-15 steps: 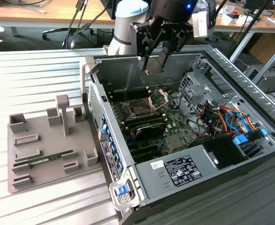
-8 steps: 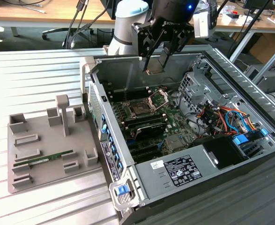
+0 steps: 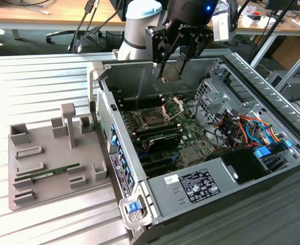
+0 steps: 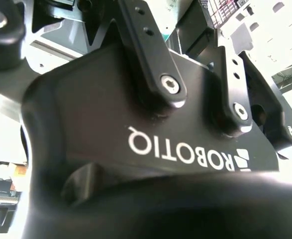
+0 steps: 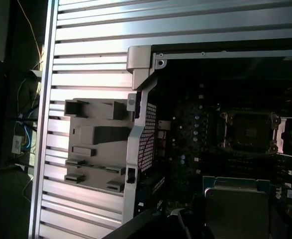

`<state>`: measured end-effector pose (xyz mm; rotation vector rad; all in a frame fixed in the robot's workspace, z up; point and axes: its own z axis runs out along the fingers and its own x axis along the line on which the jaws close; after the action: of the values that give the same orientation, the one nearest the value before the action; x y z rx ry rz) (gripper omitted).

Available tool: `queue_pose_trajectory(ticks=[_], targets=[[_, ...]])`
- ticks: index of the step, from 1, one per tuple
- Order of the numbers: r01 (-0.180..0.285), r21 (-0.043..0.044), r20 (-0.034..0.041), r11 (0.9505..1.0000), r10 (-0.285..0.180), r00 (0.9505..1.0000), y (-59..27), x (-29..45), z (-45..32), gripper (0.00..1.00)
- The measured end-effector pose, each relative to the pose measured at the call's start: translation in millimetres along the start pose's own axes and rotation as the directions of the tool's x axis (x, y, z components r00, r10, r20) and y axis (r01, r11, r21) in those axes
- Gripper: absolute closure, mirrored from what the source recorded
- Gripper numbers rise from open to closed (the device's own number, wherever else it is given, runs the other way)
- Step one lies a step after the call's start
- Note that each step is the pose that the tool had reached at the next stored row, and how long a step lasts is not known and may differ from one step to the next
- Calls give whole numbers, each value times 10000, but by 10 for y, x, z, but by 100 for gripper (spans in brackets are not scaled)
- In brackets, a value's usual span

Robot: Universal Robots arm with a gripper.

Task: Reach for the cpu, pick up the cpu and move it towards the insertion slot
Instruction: 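Pick up the cpu and move it towards the insertion slot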

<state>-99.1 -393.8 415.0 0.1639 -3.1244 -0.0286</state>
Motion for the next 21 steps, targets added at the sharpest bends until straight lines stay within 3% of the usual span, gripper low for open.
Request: queue_pose_trajectory(ticks=[3, 7, 21], targets=[[-100, -9, 1, 9999, 100, 9999, 0, -7, 5, 45], [-609, -28, 13, 9981, 609, 9981, 0, -13, 14, 45], [-610, -28, 12, 9981, 610, 9981, -2, -25, 40, 45]])
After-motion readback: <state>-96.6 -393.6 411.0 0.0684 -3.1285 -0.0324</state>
